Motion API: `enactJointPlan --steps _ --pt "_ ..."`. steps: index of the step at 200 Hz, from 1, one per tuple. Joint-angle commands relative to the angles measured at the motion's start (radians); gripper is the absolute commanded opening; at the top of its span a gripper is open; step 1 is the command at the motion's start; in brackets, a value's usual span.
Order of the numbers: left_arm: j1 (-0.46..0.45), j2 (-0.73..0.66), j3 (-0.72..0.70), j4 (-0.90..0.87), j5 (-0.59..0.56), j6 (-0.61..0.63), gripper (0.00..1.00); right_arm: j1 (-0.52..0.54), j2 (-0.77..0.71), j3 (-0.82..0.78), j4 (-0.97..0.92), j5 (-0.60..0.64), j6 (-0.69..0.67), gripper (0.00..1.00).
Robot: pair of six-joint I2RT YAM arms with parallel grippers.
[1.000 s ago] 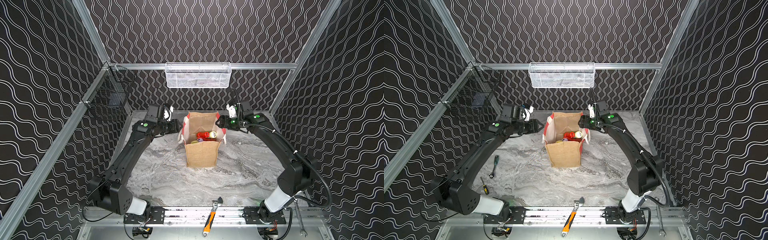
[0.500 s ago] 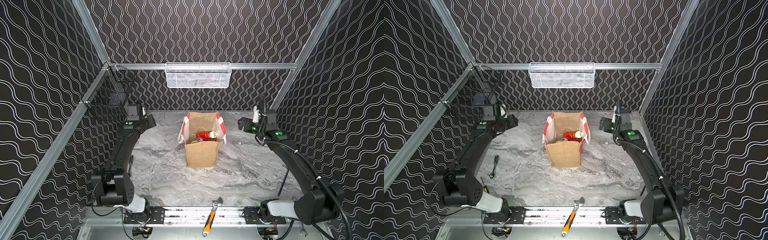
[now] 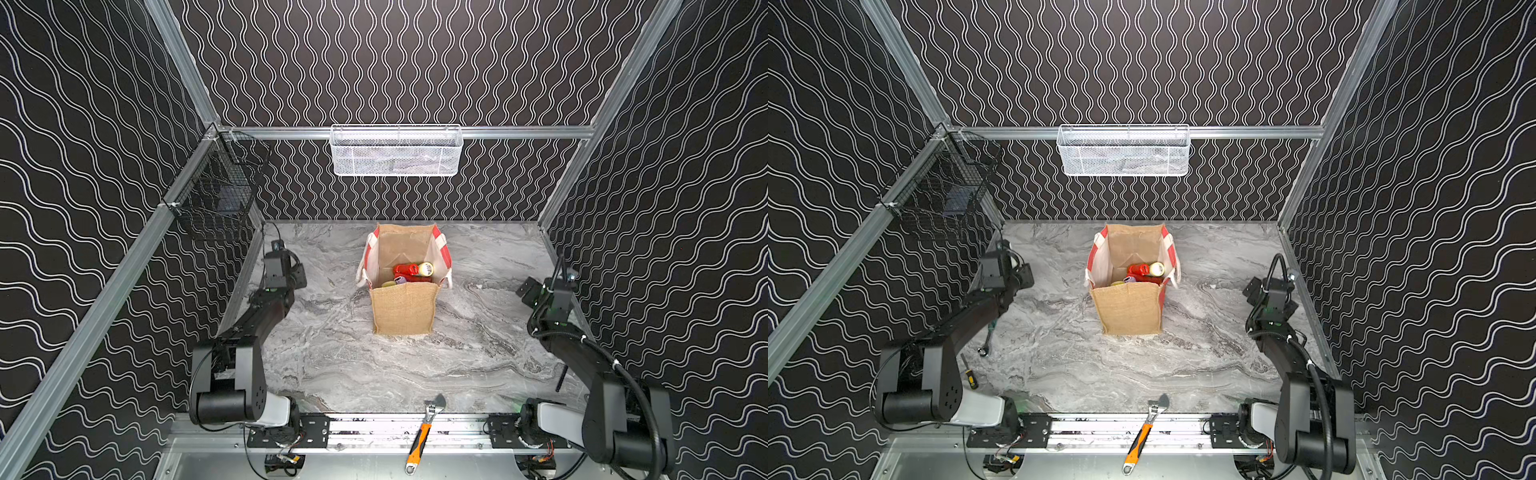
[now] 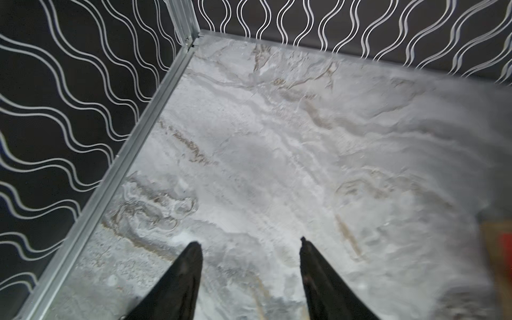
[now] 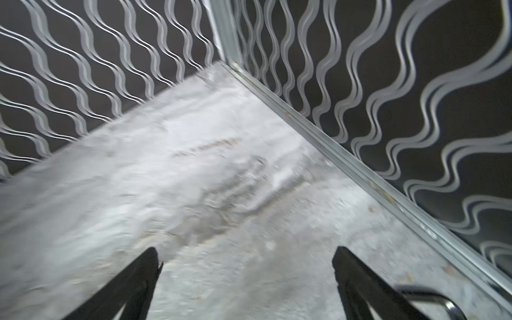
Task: Put the flashlights into the tote bags
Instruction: Reset both arms
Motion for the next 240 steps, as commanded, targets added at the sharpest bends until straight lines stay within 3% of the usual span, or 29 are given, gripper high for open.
enactJointPlan --steps 1,8,12,14,19,45,78,114,139,152,163,184,198,222,240 --pt "0.003 -0.019 -0.053 0.26 -0.015 0.047 0.62 -0.003 0.029 -0.036 0.26 0.039 -0.009 0.99" --pt "0.003 -0.019 -0.054 0.269 0.011 0.051 0.68 -0.003 0.041 -0.041 0.267 0.046 -0.008 0.99" --pt "0.002 -0.017 -0.054 0.274 0.02 0.057 0.82 -0.003 0.048 -0.043 0.27 0.05 -0.01 0.99" --pt "0.003 -0.016 -0.054 0.274 0.024 0.059 0.94 -0.003 0.051 -0.045 0.272 0.054 -0.011 0.99" --pt "0.001 -0.018 -0.053 0.272 0.026 0.058 0.98 -0.003 0.056 -0.05 0.277 0.069 -0.012 0.99" --pt "-0.002 -0.043 -0.09 0.316 0.028 0.056 0.99 -0.003 0.079 -0.101 0.384 0.094 -0.031 0.99" --pt "-0.022 -0.067 -0.169 0.398 0.03 0.083 0.99 -0.002 0.101 -0.084 0.339 0.033 -0.035 0.99" --pt "-0.105 -0.005 -0.37 0.799 -0.006 0.154 0.99 0.005 0.133 -0.193 0.624 -0.025 -0.089 0.99" --pt "-0.111 0.083 -0.446 1.025 0.017 0.174 0.99 0.063 0.166 -0.206 0.696 -0.05 -0.171 0.99" --pt "-0.111 0.063 -0.437 0.961 0.024 0.17 0.99 0.129 0.201 -0.226 0.782 -0.034 -0.248 0.99" --pt "-0.111 0.078 -0.441 1.005 0.028 0.178 0.99 0.175 0.241 -0.246 0.885 -0.004 -0.302 0.99" --pt "-0.111 0.079 -0.446 1.011 0.014 0.169 0.99 0.181 0.271 -0.275 0.938 -0.036 -0.315 1.0" --pt "-0.111 0.072 -0.409 0.916 0.02 0.166 0.99 0.182 0.319 -0.272 1.015 -0.036 -0.333 1.0" --pt "-0.112 0.076 -0.404 0.924 0.023 0.174 0.99 0.172 0.283 -0.234 0.873 -0.038 -0.297 1.0" --pt "-0.113 0.075 -0.405 0.925 0.02 0.174 0.99 0.157 0.301 -0.235 0.91 -0.056 -0.3 1.0"
